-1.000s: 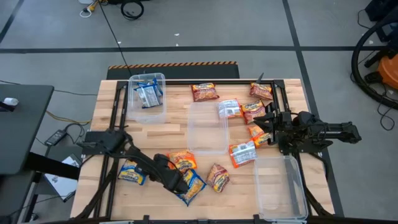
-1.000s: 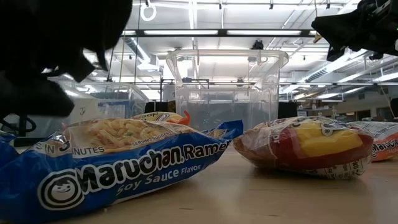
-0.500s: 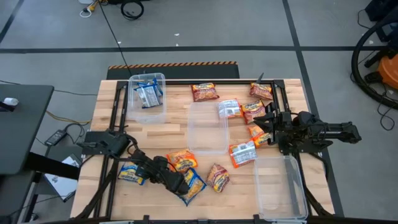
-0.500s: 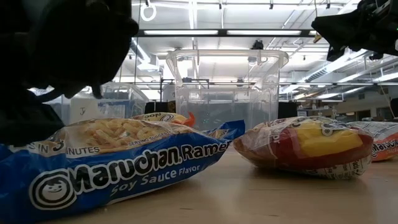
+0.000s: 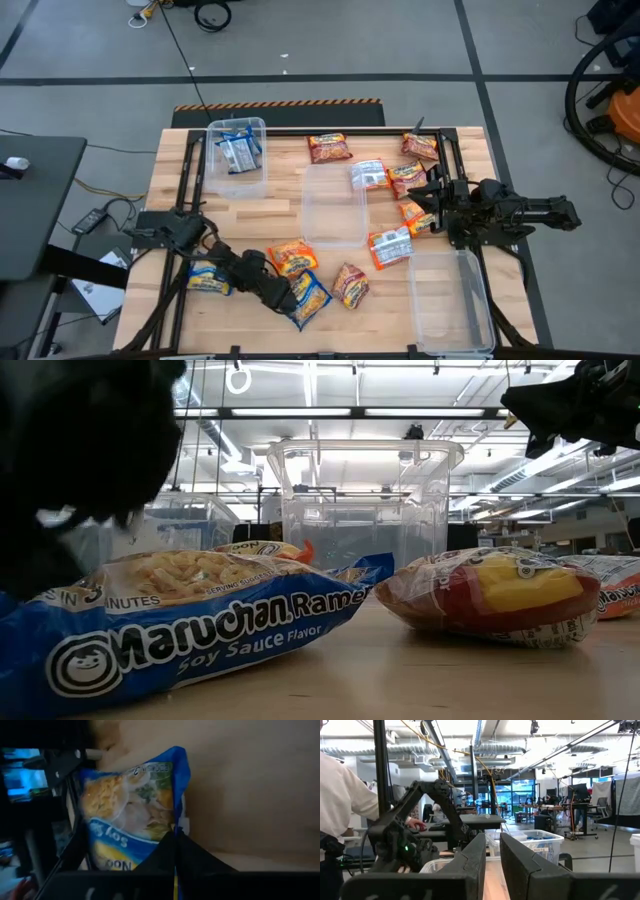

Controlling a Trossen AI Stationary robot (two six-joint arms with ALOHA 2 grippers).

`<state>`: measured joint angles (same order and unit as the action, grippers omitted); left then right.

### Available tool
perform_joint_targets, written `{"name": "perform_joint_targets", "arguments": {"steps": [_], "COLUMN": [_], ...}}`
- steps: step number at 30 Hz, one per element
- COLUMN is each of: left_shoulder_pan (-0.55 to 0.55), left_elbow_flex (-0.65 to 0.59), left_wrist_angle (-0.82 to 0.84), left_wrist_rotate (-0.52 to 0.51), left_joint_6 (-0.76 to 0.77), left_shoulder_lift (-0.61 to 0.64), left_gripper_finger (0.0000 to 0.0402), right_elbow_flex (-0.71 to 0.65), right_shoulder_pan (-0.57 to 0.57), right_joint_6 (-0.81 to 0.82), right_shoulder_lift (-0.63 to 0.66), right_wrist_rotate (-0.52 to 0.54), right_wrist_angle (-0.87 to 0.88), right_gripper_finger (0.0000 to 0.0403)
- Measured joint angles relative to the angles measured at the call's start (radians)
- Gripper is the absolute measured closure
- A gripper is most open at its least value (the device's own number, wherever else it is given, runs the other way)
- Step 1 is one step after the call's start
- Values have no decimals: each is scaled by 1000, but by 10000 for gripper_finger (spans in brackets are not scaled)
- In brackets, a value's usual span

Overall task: Sort Maruchan noodles
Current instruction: Put the blue noodle pack into the top transparent bin

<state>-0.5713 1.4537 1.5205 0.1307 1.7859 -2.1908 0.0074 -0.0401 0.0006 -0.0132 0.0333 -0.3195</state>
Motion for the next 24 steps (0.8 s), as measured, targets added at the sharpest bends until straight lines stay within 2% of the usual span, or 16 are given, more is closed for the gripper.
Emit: {"name": "perform_joint_targets", "arguments": {"steps": [4,11,16,24], "left_shoulder_pan": [-1,27,104,218], "left_elbow_flex": [51,59,59,59], "left_wrist_angle": [50,49,49,51], "left_wrist_rotate": [-68,-189,-286,-405], "left_joint_6": [98,321,343,285], "left_shoulder_lift": [92,354,516,776], "left_gripper_finger": [398,399,400,401], "right_elbow_flex": [0,0,0,0], "right_shoulder_pan": [0,0,0,0], "right_joint_6": [0,0,0,0], "right_shoulder_lift": [0,0,0,0], "right_wrist_rotate": [0,0,0,0], "right_wrist_angle": [0,0,0,0], "right_gripper_finger": [339,339,339,339]}}
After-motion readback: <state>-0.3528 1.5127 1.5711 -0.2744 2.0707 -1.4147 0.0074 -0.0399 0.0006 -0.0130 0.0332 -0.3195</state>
